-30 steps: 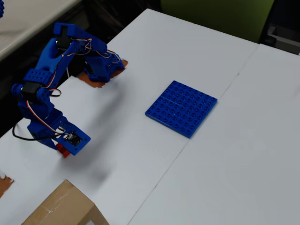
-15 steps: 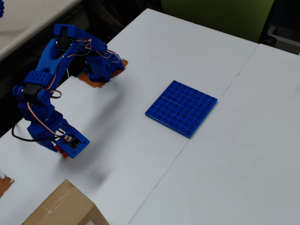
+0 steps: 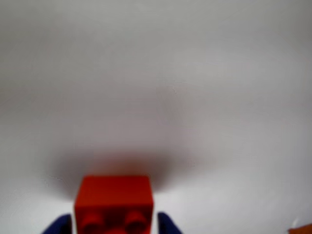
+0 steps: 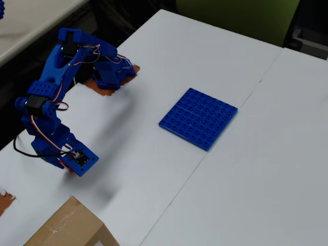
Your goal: Pick up the 2x2 red block and go up the 8x8 blue block.
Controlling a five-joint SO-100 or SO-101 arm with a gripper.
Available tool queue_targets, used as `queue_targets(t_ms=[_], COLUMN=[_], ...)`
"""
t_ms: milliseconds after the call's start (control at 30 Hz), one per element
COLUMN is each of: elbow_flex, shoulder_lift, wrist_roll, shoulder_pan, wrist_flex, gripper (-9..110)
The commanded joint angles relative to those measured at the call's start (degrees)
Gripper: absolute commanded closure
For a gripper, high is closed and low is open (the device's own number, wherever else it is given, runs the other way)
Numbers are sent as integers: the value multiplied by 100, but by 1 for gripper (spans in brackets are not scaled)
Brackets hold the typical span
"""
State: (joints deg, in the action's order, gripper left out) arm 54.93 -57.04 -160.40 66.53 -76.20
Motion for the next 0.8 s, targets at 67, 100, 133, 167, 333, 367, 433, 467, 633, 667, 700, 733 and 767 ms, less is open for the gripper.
queue_targets(t_ms=[67,100,133,167,333,367,433,467,633,667,700,733,767], elbow_flex=[-132,-132,-132,-123,-123,-123,-123,-123,-123,-123,-123,-141,-149], shoulder_lift=[-26,-26,-18,-18,9,18,26,35,44,26,0,-35,-88], wrist_roll=[26,26,18,9,-26,-26,-35,-35,-70,-105,-132,-158,-167], shoulder_pan=[-35,-26,-26,-26,0,9,18,18,9,9,0,0,-18], wrist_flex=[62,62,62,62,62,62,62,70,70,70,70,26,-35], gripper=[80,81,82,83,89,90,94,96,101,101,101,101,101])
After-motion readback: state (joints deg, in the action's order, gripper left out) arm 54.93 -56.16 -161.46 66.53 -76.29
